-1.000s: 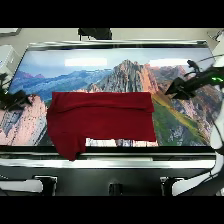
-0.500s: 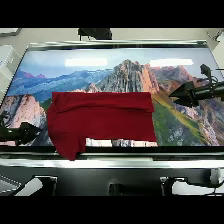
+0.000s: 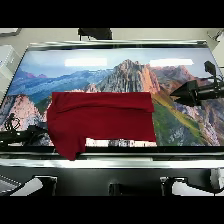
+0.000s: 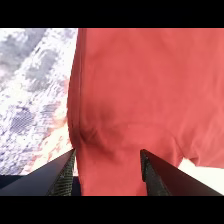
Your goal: Fold the clothes and pants, and hang the long-sleeved shirts on hangers.
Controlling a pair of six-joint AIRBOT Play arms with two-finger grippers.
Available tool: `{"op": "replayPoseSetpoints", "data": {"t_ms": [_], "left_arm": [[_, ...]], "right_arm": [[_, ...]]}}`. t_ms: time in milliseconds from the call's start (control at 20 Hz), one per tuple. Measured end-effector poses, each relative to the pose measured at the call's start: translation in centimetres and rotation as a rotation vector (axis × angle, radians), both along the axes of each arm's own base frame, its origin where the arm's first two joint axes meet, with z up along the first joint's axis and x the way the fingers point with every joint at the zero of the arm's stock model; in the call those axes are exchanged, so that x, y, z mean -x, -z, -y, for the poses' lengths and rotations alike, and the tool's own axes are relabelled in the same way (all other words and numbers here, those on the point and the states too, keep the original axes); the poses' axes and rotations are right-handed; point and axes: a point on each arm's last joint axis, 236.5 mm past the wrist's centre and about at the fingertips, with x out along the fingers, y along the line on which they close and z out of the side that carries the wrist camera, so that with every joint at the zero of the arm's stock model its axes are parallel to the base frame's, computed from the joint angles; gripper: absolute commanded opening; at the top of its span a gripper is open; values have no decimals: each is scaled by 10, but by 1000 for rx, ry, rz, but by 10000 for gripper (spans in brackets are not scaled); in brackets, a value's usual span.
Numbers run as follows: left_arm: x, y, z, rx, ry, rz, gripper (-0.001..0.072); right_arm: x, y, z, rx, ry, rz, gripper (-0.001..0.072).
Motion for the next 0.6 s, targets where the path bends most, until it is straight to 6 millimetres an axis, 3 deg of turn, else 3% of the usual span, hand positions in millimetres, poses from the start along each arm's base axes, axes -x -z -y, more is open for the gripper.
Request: {"op": "replayPoseSetpoints", "data": {"t_ms": [300, 600], "left_arm": [[27, 17, 24, 72, 27, -80, 475], [37, 26, 44, 84, 75, -110, 474]], "right_arm": [[-2, -1, 1, 3, 5, 11, 539], [-6, 0, 2, 12, 11, 29, 539]]}}
